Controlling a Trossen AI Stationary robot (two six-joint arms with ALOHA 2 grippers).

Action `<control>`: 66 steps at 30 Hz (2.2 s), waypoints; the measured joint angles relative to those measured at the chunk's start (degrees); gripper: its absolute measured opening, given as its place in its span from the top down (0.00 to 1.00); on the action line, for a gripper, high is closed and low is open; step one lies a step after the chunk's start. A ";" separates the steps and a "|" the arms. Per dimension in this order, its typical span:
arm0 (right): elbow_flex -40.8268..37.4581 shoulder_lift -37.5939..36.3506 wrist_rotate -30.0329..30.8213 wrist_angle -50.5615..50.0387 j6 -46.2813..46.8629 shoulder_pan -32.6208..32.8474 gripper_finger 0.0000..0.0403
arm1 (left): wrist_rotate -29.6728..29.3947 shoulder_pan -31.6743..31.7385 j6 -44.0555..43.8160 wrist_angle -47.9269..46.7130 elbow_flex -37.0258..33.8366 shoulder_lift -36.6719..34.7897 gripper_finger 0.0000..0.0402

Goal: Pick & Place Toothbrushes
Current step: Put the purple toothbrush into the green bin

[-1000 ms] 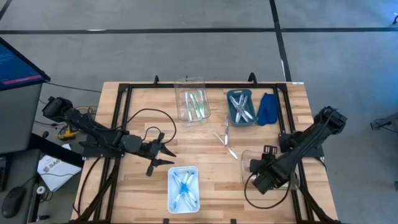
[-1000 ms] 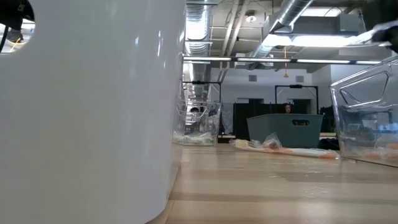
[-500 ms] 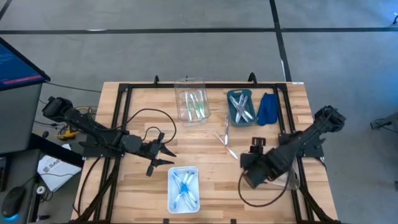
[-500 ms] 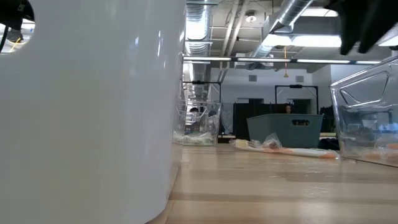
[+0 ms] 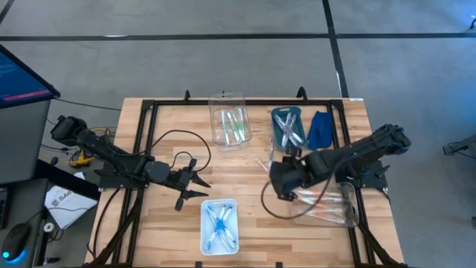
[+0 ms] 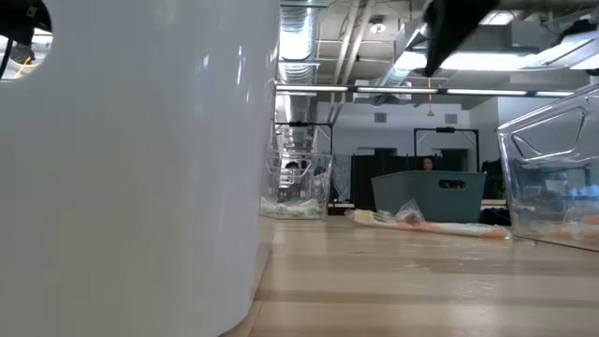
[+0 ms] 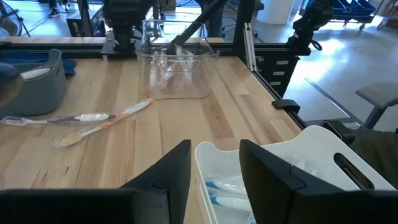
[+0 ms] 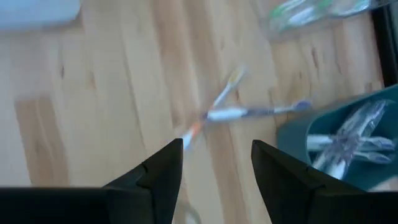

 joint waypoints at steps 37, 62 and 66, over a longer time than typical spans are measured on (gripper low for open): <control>0.09 19.49 -5.42 8.62 32.49 -15.35 0.70 | 1.53 -0.12 -1.14 0.00 -0.51 0.00 0.67; -23.76 3.49 -18.84 35.65 37.59 -20.49 0.60 | 1.51 -0.10 0.03 0.04 -0.57 0.00 0.67; -23.79 6.44 -18.21 36.01 42.85 -19.92 0.60 | 1.51 -0.10 -0.01 0.03 -0.57 0.00 0.67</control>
